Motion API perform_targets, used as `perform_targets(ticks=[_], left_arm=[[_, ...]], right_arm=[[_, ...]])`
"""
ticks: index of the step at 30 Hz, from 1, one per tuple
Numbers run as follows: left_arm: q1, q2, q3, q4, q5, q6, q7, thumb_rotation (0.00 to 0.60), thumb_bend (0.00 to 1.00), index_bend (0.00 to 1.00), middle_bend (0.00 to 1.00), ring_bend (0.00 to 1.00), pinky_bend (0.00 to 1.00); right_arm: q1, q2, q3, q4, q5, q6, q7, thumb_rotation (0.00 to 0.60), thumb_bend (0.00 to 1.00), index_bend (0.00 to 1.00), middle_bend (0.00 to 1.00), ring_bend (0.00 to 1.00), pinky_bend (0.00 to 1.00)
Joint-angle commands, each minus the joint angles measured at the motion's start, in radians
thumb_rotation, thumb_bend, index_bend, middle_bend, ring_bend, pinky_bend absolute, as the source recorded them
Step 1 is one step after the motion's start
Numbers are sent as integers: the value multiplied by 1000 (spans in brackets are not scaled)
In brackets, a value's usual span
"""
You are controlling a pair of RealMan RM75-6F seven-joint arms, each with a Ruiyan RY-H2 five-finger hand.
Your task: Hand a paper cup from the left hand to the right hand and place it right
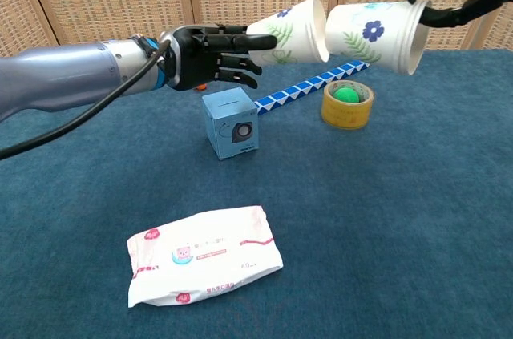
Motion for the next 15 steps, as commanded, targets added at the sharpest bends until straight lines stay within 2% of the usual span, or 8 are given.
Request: perform_targets(ticks=[1, 7, 11, 15], left_arm=[[35, 50, 8, 4, 16, 25, -13, 600, 79, 545, 527, 535, 510], [100, 175, 38, -2, 71, 84, -12, 600, 79, 545, 527, 535, 510], [148, 320, 129, 55, 183, 144, 140, 600, 79, 545, 527, 535, 510], [172, 377, 176, 99, 219, 188, 282, 600, 78, 545, 527, 535, 510]], right_arm=[[-36, 37, -23, -10, -7, 28, -15, 600, 555, 721, 191, 26, 236], [-88, 56, -65, 15, -6, 31, -28, 600, 559, 721, 192, 27, 236], [-116, 34, -111, 92, -10, -11, -47, 600, 560, 721, 195, 30, 236], [-128, 5, -124, 136, -4, -31, -45, 600, 560, 721, 197, 32, 236]])
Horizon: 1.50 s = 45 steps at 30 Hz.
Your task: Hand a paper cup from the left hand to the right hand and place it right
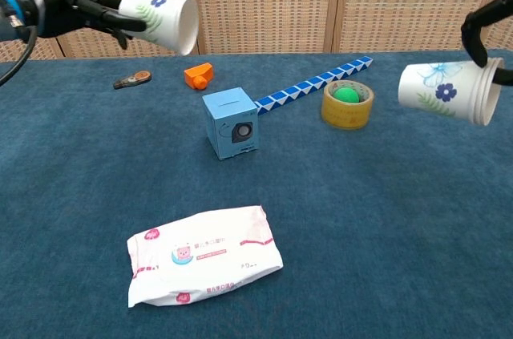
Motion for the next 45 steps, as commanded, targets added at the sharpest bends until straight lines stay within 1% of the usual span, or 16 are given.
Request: perform_targets(ticks=[1, 3, 9, 14, 16, 18, 19, 20, 21, 22, 24, 26, 31, 33, 37, 45], left_arm=[[53, 99, 88, 85, 74, 74, 224, 600, 78, 545, 527, 535, 510], [73, 106, 105, 115, 72, 105, 342, 600, 79, 545, 527, 535, 510], [106, 103, 136, 151, 53, 144, 555, 600, 79, 545, 527, 535, 514], [141, 59, 165, 188, 29, 184, 743, 600, 79, 545, 527, 535, 518], [152, 31, 172, 202, 16, 192, 774, 600, 79, 545, 527, 535, 518], [156, 12, 178, 210, 7, 191, 786, 600, 79, 545, 498, 513, 518], [158, 6, 181, 210, 5, 188, 786, 600, 79, 519, 423, 448, 514], [160, 2, 185, 207, 5, 189, 780, 600, 79, 477, 343, 381, 502], [162, 0, 188, 203, 6, 192, 769, 600, 78, 390, 206, 263, 459], [166, -1, 192, 196, 8, 196, 753, 600, 79, 267, 87, 150, 389], [171, 5, 199, 182, 11, 201, 739, 600, 79, 89, 6, 36, 274], [180, 17, 199, 160, 9, 218, 728, 600, 79, 0, 0, 0, 194], [213, 53, 187, 93, -1, 283, 711, 600, 76, 0, 0, 0, 51], [244, 81, 178, 38, -12, 336, 703, 600, 76, 0, 0, 0, 10], [315, 137, 172, -78, -33, 438, 722, 600, 74, 0, 0, 0, 0], [455, 191, 186, -268, -79, 611, 829, 600, 74, 0, 0, 0, 0]], right_arm=[[-15, -34, -18, 39, 9, -31, -2, 600, 560, 721, 197, 32, 236], [-18, -60, -18, 60, 19, -45, -3, 600, 560, 721, 197, 32, 236], [-15, -104, -16, 95, 31, -70, -2, 600, 560, 721, 193, 32, 236], [-9, -141, -17, 122, 51, -120, -14, 600, 560, 721, 190, 33, 236], [-9, -147, -17, 129, 61, -137, -20, 600, 532, 658, 178, 35, 236], [-12, -143, -14, 120, 80, -165, -40, 600, 335, 486, 138, 34, 235], [-14, -138, -11, 108, 93, -182, -53, 600, 251, 414, 116, 28, 230], [-16, -131, -7, 90, 106, -196, -62, 600, 102, 286, 75, 18, 214], [-19, -125, -3, 69, 117, -204, -68, 600, 19, 187, 37, 7, 191], [-23, -116, 3, 42, 131, -208, -71, 600, 1, 138, 18, 1, 173], [-31, -101, 13, 2, 147, -205, -84, 600, 0, 71, 0, 0, 123], [-40, -82, 24, -41, 160, -195, -98, 600, 0, 32, 0, 0, 78], [-64, -25, 48, -169, 196, -174, -123, 600, 0, 0, 0, 0, 5], [-91, 21, 61, -262, 225, -155, -140, 600, 0, 0, 0, 0, 0], [-165, 93, 64, -397, 279, -104, -153, 600, 0, 0, 0, 0, 0], [-313, 116, 44, -427, 358, -6, -138, 600, 0, 0, 0, 0, 0]])
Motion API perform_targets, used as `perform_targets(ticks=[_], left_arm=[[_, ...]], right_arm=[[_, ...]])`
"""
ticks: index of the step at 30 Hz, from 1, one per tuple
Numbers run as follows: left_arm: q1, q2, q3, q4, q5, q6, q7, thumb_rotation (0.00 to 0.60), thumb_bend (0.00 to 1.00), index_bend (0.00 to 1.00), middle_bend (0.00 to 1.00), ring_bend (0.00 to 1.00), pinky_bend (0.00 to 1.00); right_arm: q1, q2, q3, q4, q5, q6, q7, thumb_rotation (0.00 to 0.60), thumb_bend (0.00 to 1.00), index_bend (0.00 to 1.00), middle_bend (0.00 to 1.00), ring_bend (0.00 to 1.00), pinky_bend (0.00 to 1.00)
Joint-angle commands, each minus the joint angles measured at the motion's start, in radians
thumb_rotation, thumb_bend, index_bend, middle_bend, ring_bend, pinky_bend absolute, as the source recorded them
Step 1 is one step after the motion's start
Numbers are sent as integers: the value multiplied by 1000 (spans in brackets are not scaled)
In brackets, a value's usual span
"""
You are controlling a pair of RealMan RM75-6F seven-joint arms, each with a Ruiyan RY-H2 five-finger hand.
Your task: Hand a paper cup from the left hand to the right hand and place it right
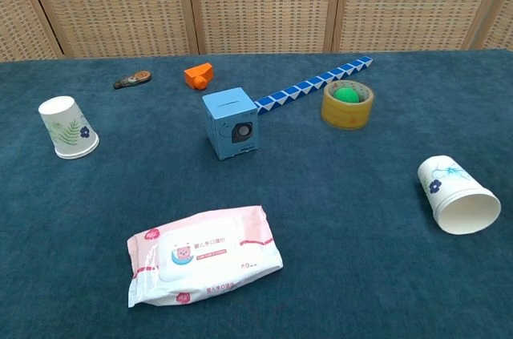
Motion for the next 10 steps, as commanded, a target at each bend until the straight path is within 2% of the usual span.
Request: perform_targets(ticks=[1, 6, 10], left_arm=[[80, 26, 11, -87, -26, 93, 43, 600, 74, 0, 0, 0, 0], [172, 45, 60, -199, -4, 195, 135, 600, 74, 0, 0, 0, 0], [189, 67, 75, -248, 8, 202, 185, 600, 73, 0, 0, 0, 0]], right_arm=[[-69, 9, -9, -5, 47, 51, 7, 600, 0, 0, 0, 0, 0], [-149, -2, -22, -3, 65, 111, -21, 600, 0, 0, 0, 0, 0], [-165, 10, -20, -18, 42, 128, -54, 600, 0, 0, 0, 0, 0]])
